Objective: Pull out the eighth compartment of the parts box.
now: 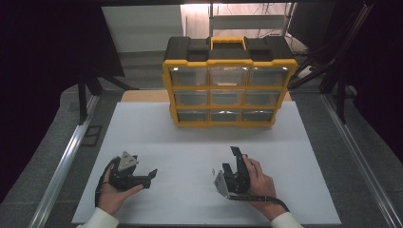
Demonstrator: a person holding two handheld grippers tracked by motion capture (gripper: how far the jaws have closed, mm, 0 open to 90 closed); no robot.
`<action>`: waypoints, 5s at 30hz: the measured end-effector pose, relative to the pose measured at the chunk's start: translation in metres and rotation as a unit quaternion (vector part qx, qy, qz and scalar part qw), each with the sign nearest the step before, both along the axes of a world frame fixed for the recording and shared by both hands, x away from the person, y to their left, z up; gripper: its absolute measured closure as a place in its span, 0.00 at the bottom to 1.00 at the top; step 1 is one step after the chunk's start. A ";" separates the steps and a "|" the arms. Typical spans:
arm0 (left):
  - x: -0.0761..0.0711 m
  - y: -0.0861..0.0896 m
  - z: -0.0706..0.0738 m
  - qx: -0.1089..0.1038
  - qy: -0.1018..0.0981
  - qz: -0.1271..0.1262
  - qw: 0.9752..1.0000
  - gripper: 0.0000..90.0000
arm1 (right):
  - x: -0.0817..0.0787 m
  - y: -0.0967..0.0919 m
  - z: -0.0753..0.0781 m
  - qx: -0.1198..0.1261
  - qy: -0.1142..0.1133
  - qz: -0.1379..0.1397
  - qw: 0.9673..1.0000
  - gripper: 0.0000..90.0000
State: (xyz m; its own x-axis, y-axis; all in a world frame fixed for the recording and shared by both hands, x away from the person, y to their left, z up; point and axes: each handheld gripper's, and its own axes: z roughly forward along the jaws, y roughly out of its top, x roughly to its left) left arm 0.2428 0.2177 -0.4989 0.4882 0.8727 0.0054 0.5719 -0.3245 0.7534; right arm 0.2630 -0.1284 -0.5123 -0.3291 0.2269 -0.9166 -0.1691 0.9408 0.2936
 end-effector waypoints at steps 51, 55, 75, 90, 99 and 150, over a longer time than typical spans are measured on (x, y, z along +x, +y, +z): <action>-0.001 0.001 -0.001 0.004 0.000 0.003 1.000 0.13 | 0.051 0.002 0.011 0.017 -0.010 -0.033 0.999 0.23; 0.000 0.001 -0.001 0.005 0.000 0.003 1.000 0.13 | 0.053 0.002 0.009 0.013 -0.010 -0.035 0.999 0.23; -0.001 0.002 -0.001 0.004 0.000 0.006 1.000 0.13 | 0.069 0.002 0.008 0.014 -0.010 -0.043 0.999 0.23; -0.001 0.002 -0.001 0.004 -0.001 0.007 1.000 0.13 | 0.074 0.006 0.008 0.007 -0.014 -0.042 0.999 0.24; -0.001 0.001 -0.001 0.005 -0.001 0.005 1.000 0.13 | 0.079 0.005 0.007 0.009 -0.013 -0.047 0.999 0.24; 0.000 0.002 -0.002 0.005 0.002 0.008 1.000 0.13 | 0.110 0.013 0.005 -0.006 -0.024 -0.050 0.998 0.26</action>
State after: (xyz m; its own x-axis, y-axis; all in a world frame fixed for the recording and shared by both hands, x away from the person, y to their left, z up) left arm 0.2425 0.2201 -0.5013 0.4739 0.8805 0.0120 0.5803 -0.3226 0.7478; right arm 0.3731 -0.1152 -0.5068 -0.2610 0.2459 -0.9335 -0.0882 0.9569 0.2768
